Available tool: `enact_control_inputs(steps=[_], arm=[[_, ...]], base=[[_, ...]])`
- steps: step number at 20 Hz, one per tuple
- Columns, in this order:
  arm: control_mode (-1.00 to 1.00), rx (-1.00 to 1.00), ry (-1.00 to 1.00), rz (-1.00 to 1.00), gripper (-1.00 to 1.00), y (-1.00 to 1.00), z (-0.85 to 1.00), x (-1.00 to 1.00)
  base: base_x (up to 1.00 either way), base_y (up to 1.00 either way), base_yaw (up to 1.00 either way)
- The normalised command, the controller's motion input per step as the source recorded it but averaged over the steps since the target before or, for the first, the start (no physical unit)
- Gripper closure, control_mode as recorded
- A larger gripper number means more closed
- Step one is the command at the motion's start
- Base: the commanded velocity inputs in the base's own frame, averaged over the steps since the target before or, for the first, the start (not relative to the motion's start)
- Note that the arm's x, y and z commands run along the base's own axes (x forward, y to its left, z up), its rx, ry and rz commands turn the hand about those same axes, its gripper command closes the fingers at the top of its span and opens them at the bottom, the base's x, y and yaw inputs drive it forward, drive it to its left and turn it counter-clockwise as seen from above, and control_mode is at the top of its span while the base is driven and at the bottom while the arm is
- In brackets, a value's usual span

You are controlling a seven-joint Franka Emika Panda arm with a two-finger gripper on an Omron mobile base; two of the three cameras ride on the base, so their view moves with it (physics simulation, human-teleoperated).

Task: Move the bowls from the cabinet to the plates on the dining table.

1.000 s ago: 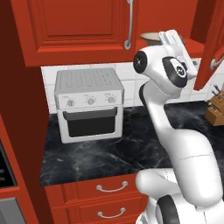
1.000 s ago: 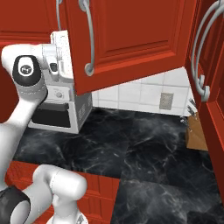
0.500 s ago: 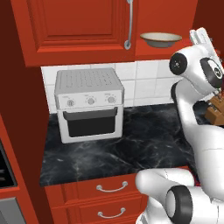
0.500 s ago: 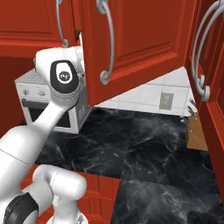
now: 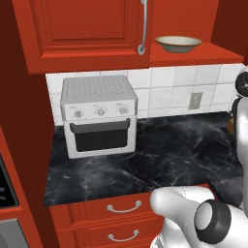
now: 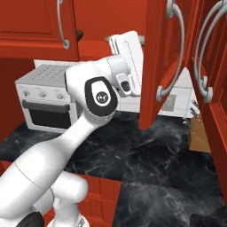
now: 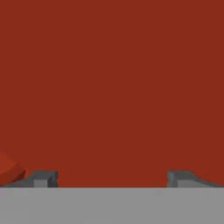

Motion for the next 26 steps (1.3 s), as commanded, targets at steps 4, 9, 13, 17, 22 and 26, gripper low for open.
enact_control_inputs(steps=[4, 9, 13, 17, 22, 26], arm=[[-1.00, -0.05, -0.12, 0.00, -1.00, -0.93, 0.00, -0.04], [-1.00, 0.00, -0.04, 0.05, -1.00, -0.07, -0.03, 0.18], [-1.00, -0.26, -0.12, 0.07, -1.00, 0.90, -0.06, -0.60], [-1.00, -0.28, 0.00, 0.22, -1.00, 0.72, 0.05, -0.62], [-1.00, -0.40, 0.09, 0.30, -1.00, 0.39, 0.35, -0.65], [-1.00, -0.39, 0.16, 0.28, -1.00, 0.37, 0.43, -0.64]], base=[[0.00, 0.00, 0.00], [0.00, 0.00, 0.00], [0.00, 0.00, 0.00], [0.00, 0.00, 0.00], [0.00, 0.00, 0.00], [0.00, 0.00, 0.00]])
